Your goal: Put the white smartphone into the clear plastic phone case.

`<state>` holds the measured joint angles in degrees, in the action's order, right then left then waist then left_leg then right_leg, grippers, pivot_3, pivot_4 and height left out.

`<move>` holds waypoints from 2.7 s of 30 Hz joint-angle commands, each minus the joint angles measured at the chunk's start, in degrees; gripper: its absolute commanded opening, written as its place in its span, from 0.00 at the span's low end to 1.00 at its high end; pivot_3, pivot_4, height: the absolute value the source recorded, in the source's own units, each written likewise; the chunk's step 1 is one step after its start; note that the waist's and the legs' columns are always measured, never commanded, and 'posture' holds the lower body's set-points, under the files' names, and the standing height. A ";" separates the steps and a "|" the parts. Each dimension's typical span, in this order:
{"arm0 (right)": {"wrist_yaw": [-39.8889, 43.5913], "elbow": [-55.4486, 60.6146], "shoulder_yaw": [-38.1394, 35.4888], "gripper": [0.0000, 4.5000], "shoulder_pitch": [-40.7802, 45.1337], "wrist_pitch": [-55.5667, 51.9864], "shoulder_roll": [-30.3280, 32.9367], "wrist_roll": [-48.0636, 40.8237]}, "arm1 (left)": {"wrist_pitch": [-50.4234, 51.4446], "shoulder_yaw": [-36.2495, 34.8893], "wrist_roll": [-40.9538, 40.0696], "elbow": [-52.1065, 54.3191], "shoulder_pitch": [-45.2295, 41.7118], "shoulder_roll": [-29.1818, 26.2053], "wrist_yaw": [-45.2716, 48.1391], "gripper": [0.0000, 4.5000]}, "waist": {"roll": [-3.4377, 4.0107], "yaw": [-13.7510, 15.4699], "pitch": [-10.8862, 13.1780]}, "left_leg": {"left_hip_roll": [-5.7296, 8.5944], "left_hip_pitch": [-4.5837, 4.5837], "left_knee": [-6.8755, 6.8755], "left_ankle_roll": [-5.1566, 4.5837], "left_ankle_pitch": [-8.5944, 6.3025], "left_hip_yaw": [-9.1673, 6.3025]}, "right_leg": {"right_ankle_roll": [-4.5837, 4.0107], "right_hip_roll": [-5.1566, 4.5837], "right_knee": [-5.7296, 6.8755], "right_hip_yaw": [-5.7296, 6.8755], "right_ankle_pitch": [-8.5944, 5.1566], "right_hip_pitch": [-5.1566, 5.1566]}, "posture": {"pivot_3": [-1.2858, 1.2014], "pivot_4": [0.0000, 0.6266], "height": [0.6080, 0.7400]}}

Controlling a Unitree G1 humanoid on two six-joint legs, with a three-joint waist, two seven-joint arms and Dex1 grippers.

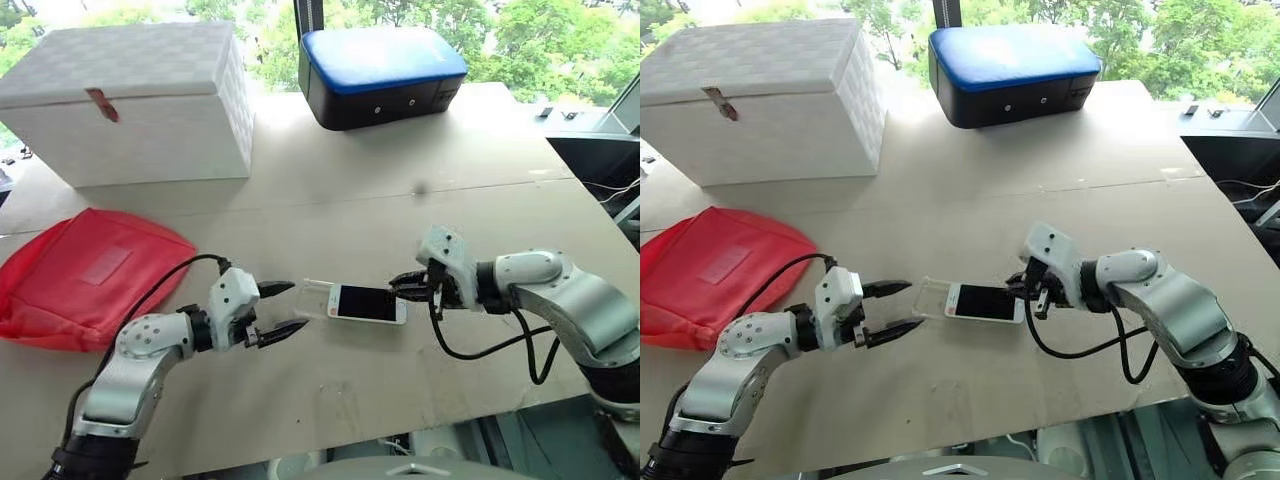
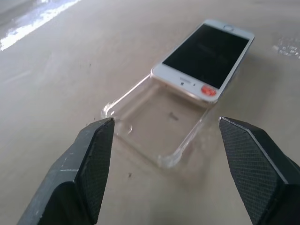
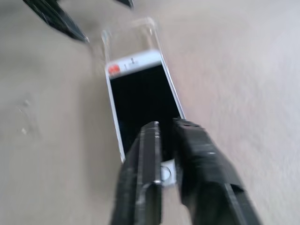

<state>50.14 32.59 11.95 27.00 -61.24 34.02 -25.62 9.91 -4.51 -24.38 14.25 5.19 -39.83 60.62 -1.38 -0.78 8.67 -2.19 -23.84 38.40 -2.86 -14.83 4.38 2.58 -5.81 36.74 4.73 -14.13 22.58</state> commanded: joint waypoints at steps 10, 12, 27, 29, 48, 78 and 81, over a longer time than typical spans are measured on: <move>3.03 -24.94 18.17 0.01 5.74 20.57 -9.98 10.67 | 1.64 -6.71 -6.62 2.27 2.15 -3.86 4.81 0.80 | 0.02 0.01 0.01 | 0.06 0.02 0.03 0.01 0.02 0.03 | 0.01 0.24 0.00 0.00 0.00 0.02 | 0.52 0.24 0.96; 5.15 -28.96 23.95 0.01 5.63 21.00 -8.78 14.22 | 3.33 -7.30 -6.99 4.50 3.56 -4.49 3.69 0.80 | 0.02 0.03 0.00 | 0.06 0.03 0.03 0.02 0.02 0.03 | 0.01 0.24 0.01 0.00 0.00 0.02 | 0.52 0.24 0.96; 3.56 -47.21 26.88 0.01 6.51 30.91 -13.40 25.46 | 6.94 -7.36 -5.57 9.29 4.28 -4.68 -1.55 0.80 | 0.88 0.26 -1.76 | -0.06 1.63 -0.26 0.12 -0.30 0.08 | 0.06 -0.14 0.03 -0.03 -0.32 -1.10 | 0.52 0.24 0.96; 3.83 -43.17 20.92 0.01 5.55 30.89 -14.45 20.72 | 6.76 -7.30 -5.48 9.20 4.62 -4.57 -1.47 0.80 | 0.87 0.54 -1.76 | -0.04 1.61 -0.26 0.14 -0.29 0.09 | 0.05 -0.16 0.03 -0.03 -0.32 -1.10 | 0.52 0.24 0.96; 8.03 -17.15 14.21 0.01 2.56 18.68 -7.23 8.56 | 4.29 -5.77 -4.02 5.27 4.30 -4.17 1.08 0.80 | 0.67 0.07 -0.71 | 0.05 0.00 -0.25 -0.10 -0.20 0.04 | -0.10 0.06 -0.34 0.20 0.03 0.14 | 0.52 0.24 0.96; 6.72 -9.22 1.08 0.00 -0.16 16.77 -1.94 3.33 | 6.17 -3.00 -0.12 1.55 0.15 -4.94 -0.07 0.42 | 0.59 0.47 -0.38 | 0.06 -0.02 -0.13 0.07 -0.10 -0.09 | -0.12 -0.12 -0.20 0.32 0.04 0.13 | 0.52 0.24 0.96; 5.67 -0.40 -3.88 0.00 -7.36 12.43 5.32 1.76 | 5.82 -1.65 0.86 -0.72 -1.85 -5.03 0.56 0.10 | 0.61 0.87 -0.36 | 0.07 -0.04 -0.28 0.09 -0.10 -0.11 | -0.13 -0.05 -0.36 0.39 0.03 0.11 | 0.52 0.24 0.96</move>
<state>56.40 25.34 12.15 23.43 -45.93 35.30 -22.06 16.13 -6.72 -24.12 14.51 4.28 -44.35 60.31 -0.77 0.09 8.31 -2.12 -23.92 38.08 -2.77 -14.94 4.29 2.46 -5.82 36.31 5.12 -14.10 22.66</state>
